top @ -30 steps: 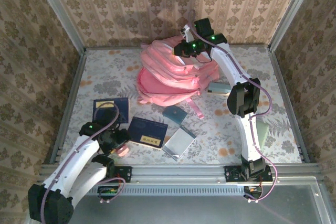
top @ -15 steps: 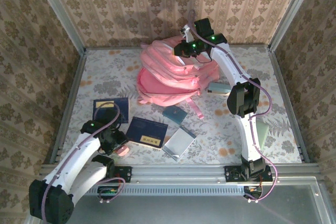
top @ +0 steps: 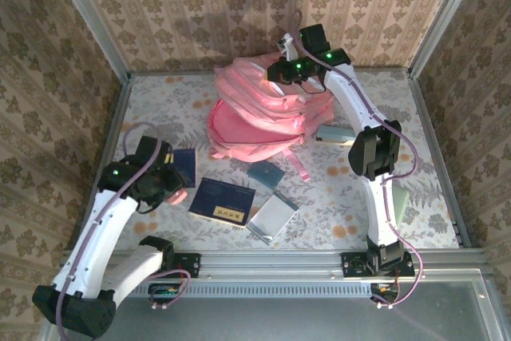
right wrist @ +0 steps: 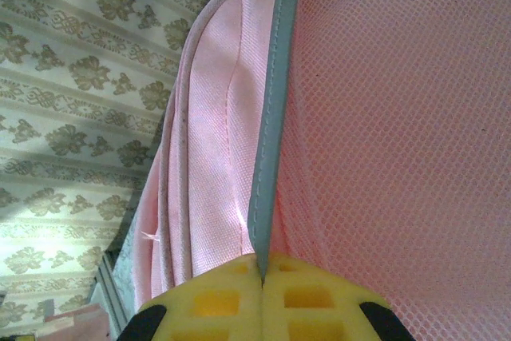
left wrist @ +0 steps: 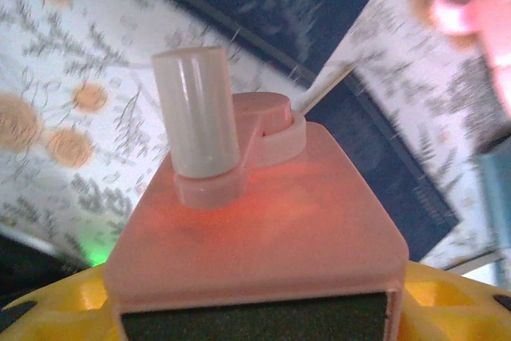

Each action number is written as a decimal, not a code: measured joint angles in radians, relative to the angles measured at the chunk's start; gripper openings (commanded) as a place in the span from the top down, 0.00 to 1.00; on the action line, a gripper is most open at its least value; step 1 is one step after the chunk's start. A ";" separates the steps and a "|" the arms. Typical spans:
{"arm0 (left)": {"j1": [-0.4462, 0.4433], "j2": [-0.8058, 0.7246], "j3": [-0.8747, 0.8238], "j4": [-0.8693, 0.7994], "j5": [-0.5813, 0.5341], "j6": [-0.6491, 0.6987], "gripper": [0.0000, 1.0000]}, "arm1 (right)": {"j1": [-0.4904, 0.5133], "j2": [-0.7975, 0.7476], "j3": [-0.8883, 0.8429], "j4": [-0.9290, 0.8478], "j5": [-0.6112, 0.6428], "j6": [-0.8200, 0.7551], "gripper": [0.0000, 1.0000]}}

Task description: Pack the student bag

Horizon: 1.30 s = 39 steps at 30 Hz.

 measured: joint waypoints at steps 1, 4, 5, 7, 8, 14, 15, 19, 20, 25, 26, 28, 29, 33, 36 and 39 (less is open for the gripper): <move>0.015 0.013 0.011 0.026 0.022 0.010 0.77 | -0.005 -0.012 -0.016 0.012 -0.010 0.013 1.00; 0.055 0.053 0.001 0.159 0.124 0.039 0.78 | -0.026 -0.048 -0.074 0.068 -0.053 0.074 1.00; 0.066 0.067 -0.008 0.209 0.160 0.045 0.78 | -0.032 -0.057 -0.090 0.087 -0.067 0.095 1.00; 0.083 0.105 -0.033 0.342 0.250 0.056 0.81 | -0.045 -0.068 -0.109 0.123 -0.094 0.137 1.00; 0.087 0.125 -0.040 0.399 0.286 0.058 0.81 | -0.050 -0.069 -0.110 0.134 -0.103 0.153 1.00; 0.090 0.230 -0.078 0.801 0.447 0.054 0.89 | -0.061 -0.070 -0.114 0.225 -0.164 0.279 1.00; 0.090 0.249 -0.082 0.872 0.465 0.047 0.89 | -0.061 -0.070 -0.115 0.242 -0.172 0.302 1.00; 0.071 0.392 -0.074 1.118 0.516 0.013 0.89 | -0.061 -0.070 -0.122 0.325 -0.201 0.405 1.00; 0.062 0.443 -0.069 1.175 0.527 -0.003 0.89 | -0.061 -0.070 -0.125 0.348 -0.208 0.430 1.00; 0.040 0.654 -0.067 1.416 0.566 -0.100 0.89 | -0.061 -0.070 -0.129 0.433 -0.246 0.526 1.00; 0.040 0.681 -0.064 1.447 0.568 -0.116 0.89 | -0.061 -0.070 -0.130 0.445 -0.253 0.539 1.00; 0.040 0.723 -0.053 1.500 0.571 -0.141 0.89 | -0.061 -0.070 -0.132 0.464 -0.264 0.555 1.00; 0.040 0.742 -0.040 1.524 0.575 -0.154 0.90 | -0.061 -0.070 -0.133 0.470 -0.272 0.563 1.00; 0.034 0.809 0.029 1.617 0.594 -0.193 0.90 | -0.061 -0.070 -0.160 0.525 -0.303 0.596 1.00; 0.019 0.851 0.076 1.669 0.600 -0.214 0.91 | -0.061 -0.070 -0.182 0.560 -0.314 0.621 1.00; -0.008 0.899 0.103 1.725 0.600 -0.242 0.91 | -0.061 -0.070 -0.192 0.597 -0.322 0.645 1.00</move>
